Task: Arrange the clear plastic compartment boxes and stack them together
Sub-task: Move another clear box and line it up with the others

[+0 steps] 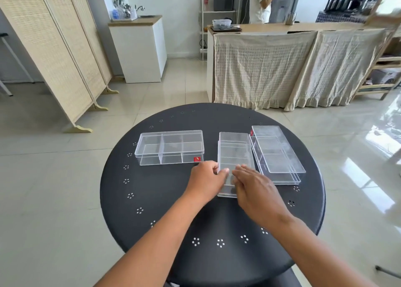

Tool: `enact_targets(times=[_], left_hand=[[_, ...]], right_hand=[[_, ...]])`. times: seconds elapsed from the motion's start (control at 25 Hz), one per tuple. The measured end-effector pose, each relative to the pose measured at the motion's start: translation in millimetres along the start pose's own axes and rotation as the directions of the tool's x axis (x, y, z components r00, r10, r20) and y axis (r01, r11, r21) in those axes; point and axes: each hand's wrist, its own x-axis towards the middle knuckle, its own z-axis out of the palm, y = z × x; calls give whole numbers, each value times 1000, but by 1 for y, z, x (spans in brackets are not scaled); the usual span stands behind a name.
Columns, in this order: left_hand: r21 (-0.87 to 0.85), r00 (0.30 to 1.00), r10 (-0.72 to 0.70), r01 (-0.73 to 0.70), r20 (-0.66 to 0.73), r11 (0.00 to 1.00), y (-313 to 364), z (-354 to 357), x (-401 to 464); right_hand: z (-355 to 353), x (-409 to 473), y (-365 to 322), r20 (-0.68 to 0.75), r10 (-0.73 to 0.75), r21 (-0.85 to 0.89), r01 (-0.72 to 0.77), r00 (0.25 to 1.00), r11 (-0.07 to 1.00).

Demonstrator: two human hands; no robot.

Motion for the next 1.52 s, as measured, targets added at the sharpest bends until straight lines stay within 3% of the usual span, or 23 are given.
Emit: enact_targets(times=[0.16,0.24,0.44,0.52,0.6,0.76,0.92,1.2,1.52], left_hand=[[54,997,-1,-3,84,999,-19,-23,-20],[70,996,-53,48,75,996,-29,-45,-29],[153,944,-301,320,-137,935,-48,-84,-47],[29,886,-449,454,-113,890,-50,-86,-58],[-145,869,-494,487,-14,861,-49,-84,-64],[-374,901,-430,379,-60,846,-41,-81,-68],[-420,940,-284,184,-190,889,-40,-85,-68],[-262,954,-68,-12,-292,965,-41,-89,-70],[-500,966,-182,66,-185,863,-61,-80,-79]], right_hand=[[-23,5,2,-73,132,174,-117,989,978],[-34,19,7,-11,192,185,-186,981,965],[-21,30,6,206,297,157,-331,932,930],[-9,24,7,234,327,127,-363,916,923],[-7,20,6,244,344,133,-382,907,914],[-19,16,7,284,361,537,-459,888,707],[-36,19,16,213,273,768,-333,938,548],[-29,12,20,49,223,754,-182,974,631],[4,-8,20,-16,218,718,-141,976,681]])
